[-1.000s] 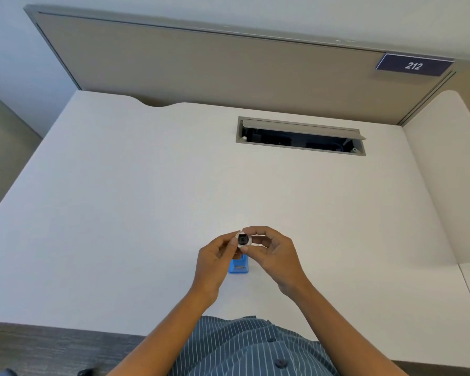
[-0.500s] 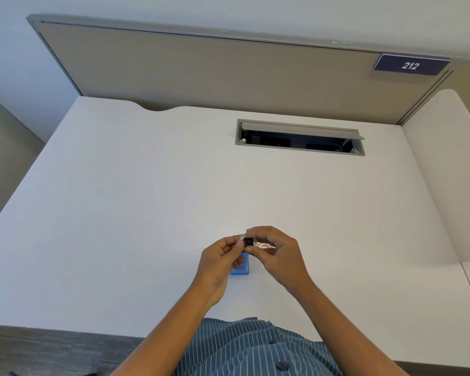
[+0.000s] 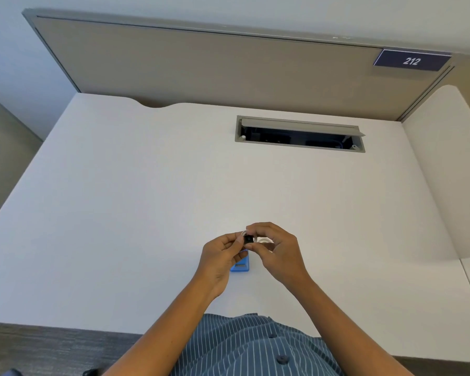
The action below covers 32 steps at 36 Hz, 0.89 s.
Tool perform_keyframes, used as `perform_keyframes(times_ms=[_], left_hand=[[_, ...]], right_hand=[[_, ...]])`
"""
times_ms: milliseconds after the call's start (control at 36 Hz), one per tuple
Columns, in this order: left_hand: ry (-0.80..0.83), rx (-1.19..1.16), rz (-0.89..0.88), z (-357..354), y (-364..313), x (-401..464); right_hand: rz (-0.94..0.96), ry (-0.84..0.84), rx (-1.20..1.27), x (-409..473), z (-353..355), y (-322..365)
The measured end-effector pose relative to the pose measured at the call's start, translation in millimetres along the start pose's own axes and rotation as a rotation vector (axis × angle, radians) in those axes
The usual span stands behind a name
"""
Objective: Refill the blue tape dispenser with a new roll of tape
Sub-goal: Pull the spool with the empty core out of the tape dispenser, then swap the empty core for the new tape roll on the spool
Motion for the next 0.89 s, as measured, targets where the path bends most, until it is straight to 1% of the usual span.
perform_keyframes(times_ms=[333,528,639,722,889], left_hand=[[-0.012,-0.015,0.016,-1,3,4],[-0.034,-0.006,0.028,0,4,7],[-0.069,0.137,-0.016,2,2,13],[-0.120,0.287,-0.069,1,-3,22],[-0.145,0.574,-0.143,-2,-15,51]], right_hand=[[0.002,0.003,-0.036,-2,-1,-5],[-0.050,-0.007,0.011,-2,-1,-9],[-0.119,-0.009,0.072,-3,2,-8],[-0.116,-0.047,0.100,-4,5,-4],[-0.168,-0.129,0.048,-8,18,-5]])
Point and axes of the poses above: each hand's wrist, its own x-axis towards the middle knuckle, its own z-axis out of the back of the hand, y = z × x, the point moved 2 cm from there along x, towards the middle knuckle, and after that the axes turned 5 degrees about y, right-handed, at the moved point
